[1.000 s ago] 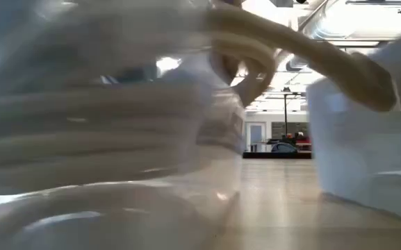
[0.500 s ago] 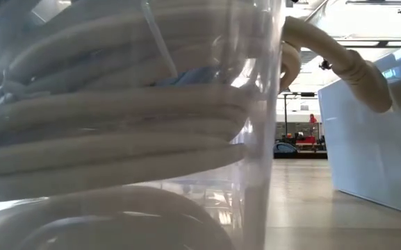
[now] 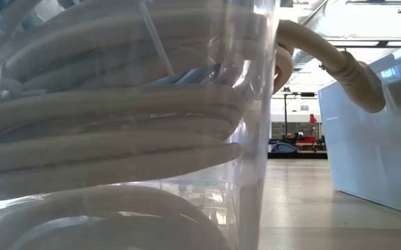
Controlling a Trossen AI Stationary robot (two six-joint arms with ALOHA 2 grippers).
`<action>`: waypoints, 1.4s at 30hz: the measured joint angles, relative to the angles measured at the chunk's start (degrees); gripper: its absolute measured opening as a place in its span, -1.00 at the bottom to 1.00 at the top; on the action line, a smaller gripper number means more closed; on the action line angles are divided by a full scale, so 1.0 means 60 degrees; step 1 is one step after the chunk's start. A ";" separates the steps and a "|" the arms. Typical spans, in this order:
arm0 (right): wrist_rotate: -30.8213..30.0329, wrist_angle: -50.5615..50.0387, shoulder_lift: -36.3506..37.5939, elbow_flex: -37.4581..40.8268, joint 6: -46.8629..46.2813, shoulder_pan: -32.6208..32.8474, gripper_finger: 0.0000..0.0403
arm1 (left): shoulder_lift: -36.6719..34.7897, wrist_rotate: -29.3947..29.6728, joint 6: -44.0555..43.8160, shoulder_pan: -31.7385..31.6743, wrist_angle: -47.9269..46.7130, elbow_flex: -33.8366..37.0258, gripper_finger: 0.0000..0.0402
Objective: Pick & Place USB Port
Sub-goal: Put the green USB cable into the gray bin
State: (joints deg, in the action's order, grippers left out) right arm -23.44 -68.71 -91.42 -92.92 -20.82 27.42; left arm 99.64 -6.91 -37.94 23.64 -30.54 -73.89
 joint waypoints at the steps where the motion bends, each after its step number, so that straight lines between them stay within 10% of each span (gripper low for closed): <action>1: -0.0002 -0.0005 0.0004 0.0000 -0.0007 0.0000 -0.26 | -0.0121 -0.0001 -0.0007 0.0000 -0.0182 0.0000 0.14; 18: -0.0371 -0.0047 0.0004 0.0000 0.0306 -0.0075 -0.26 | -0.2325 0.1754 -0.2864 0.0622 -0.5355 -0.0002 0.15; 27: -0.0510 -0.0069 0.0004 0.0000 0.0530 -0.0328 -0.26 | -0.1902 0.2198 -0.5581 0.1496 -0.5761 -0.0022 0.16; 42: -0.0001 0.0149 0.0004 0.0004 0.0906 -0.0907 -0.26 | 0.0088 0.1320 -0.5685 0.1690 -0.5812 -0.0007 0.16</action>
State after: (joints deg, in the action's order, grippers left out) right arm -23.45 -67.82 -91.39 -92.90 -15.38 21.98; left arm 100.17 1.01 -72.06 33.78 -65.41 -73.93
